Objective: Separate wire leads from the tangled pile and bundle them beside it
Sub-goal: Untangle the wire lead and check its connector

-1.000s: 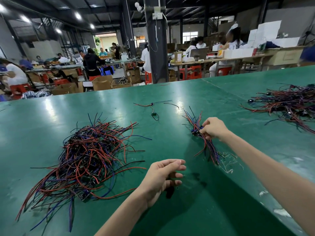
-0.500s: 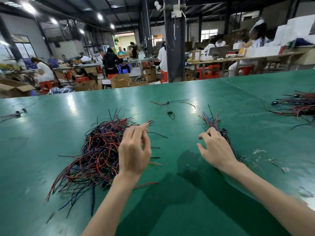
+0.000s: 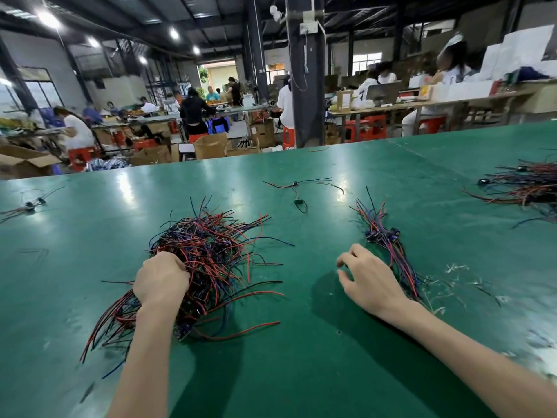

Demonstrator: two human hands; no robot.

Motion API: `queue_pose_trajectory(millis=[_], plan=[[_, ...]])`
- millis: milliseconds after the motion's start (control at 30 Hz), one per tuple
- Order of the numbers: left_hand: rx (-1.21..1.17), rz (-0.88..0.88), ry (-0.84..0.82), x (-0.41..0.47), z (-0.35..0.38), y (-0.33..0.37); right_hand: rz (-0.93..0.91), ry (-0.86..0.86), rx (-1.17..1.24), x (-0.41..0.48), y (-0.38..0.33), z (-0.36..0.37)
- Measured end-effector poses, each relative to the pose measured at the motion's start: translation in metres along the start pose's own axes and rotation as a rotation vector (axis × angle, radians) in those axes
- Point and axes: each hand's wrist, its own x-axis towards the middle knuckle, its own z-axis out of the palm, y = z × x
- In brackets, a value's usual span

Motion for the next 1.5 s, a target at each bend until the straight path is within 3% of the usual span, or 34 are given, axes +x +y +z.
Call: queue_pose_trajectory(millis=[233, 500, 600, 700, 833, 933, 1033, 1233, 1500], plan=[[-0.069, -0.053, -0.001, 0.003, 0.002, -0.003, 0.025, -0.025, 0.018, -0.002, -0.003, -0.001], [-0.465, 0.144, 0.570, 0.001, -0.005, 0.005, 0.042, -0.010, 0.073, -0.002, -0.004, -0.002], [-0.659, 0.285, 0.633, -0.005, -0.010, 0.015, 0.034, 0.002, 0.086, -0.002, -0.004, 0.000], [-0.812, 0.359, 0.490, -0.016, -0.009, 0.031, 0.027, 0.038, 0.119, -0.001, -0.003, 0.001], [-1.106, 0.337, 0.075, -0.042, 0.000, 0.057, 0.034, 0.099, 0.296, 0.002, -0.006, -0.002], [-1.443, 0.224, -0.362, -0.065, 0.007, 0.076, 0.101, 0.011, 0.659, 0.002, -0.012, -0.007], [-1.516, 0.144, -0.634, -0.088, 0.022, 0.088, 0.189, -0.209, 1.136, 0.000, -0.019, -0.016], [-1.350, 0.261, -0.726, -0.109, 0.044, 0.093, 0.236, -0.424, 1.562, -0.004, -0.027, -0.025], [-1.323, 0.232, -0.748, -0.098, 0.042, 0.086, 0.276, -0.370, 1.486, -0.004, -0.021, -0.030]])
